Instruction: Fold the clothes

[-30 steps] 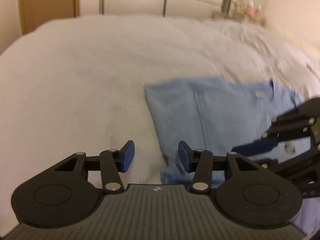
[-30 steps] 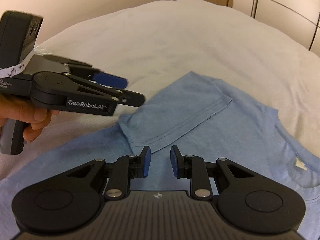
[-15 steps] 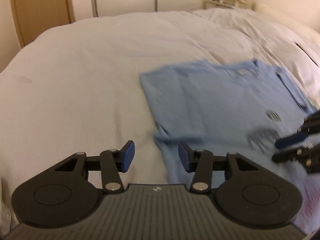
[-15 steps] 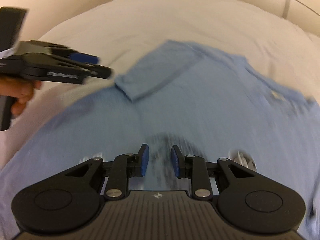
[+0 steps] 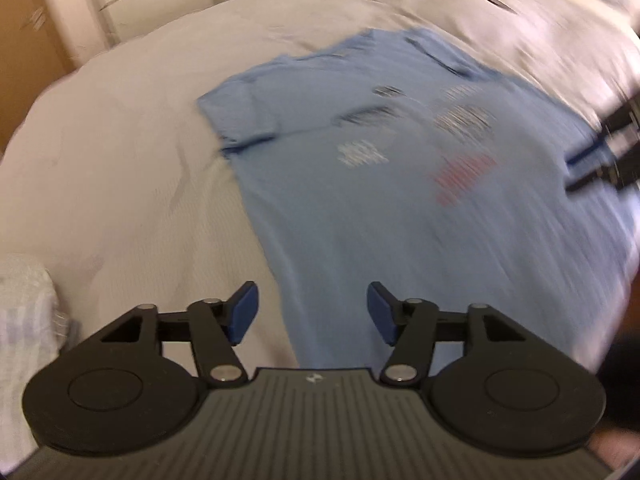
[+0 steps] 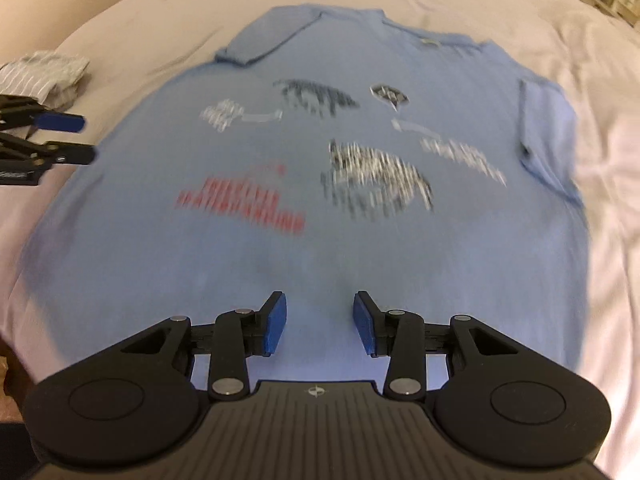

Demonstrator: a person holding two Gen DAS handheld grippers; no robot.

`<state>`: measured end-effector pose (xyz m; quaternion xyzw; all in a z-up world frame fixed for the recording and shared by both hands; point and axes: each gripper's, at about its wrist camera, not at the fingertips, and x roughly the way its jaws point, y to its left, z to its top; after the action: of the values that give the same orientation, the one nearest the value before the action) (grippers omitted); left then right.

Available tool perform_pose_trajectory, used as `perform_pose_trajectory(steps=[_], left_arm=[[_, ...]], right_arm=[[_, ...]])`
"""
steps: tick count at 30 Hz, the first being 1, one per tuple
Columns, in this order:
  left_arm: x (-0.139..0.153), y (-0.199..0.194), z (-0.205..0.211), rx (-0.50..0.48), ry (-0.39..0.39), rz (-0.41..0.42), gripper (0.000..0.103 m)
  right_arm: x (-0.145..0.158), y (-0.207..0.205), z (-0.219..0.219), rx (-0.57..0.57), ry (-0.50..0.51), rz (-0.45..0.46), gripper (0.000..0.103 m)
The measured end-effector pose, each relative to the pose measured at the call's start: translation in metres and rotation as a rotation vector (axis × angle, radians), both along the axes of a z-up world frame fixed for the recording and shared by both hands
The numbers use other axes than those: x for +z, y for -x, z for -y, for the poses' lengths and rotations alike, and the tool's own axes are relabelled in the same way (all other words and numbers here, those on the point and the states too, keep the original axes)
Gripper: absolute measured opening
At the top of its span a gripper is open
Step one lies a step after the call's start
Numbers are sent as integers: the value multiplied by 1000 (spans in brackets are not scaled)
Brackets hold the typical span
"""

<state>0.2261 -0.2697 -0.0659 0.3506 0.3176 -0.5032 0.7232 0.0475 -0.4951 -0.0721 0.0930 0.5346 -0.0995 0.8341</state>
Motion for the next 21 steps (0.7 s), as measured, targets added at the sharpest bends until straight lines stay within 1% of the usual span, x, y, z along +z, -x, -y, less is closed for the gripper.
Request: perform_pose_trajectory(steps=[2,6,8,11,14,17,18,19,20,21], left_arm=[[-2,28,-14,-94,-53,42,61],[-17,75,-29,-251,-167,139,61],[-29,90,-32,-319,-212,194,61],[-57,102,-33,-421,-277,291,61],[-76,103,-29,-469,-267,384,63],[-82,97,-23,-509,-216,444,63],[-81,94,-22,-513,-200,457,56],[-80,90,-21,-516,-186,460,42],[-79,89,-20,-522,-176,457,33],[-76,87,-20,-531,-165,451,22]], right_arm=[[6,23,-11,1,-8,-14,41],[11,58,-27,53,-36,-31,42],[9,71,-34,91,-51,-39,42],[9,83,-37,121,-71,-33,42],[8,91,-39,116,-44,-19,42],[8,101,-37,23,-8,-6,42],[9,104,-38,-11,7,-2,42],[9,107,-40,-43,26,2,42],[9,110,-44,-68,44,5,42],[8,111,-50,-79,62,9,42]])
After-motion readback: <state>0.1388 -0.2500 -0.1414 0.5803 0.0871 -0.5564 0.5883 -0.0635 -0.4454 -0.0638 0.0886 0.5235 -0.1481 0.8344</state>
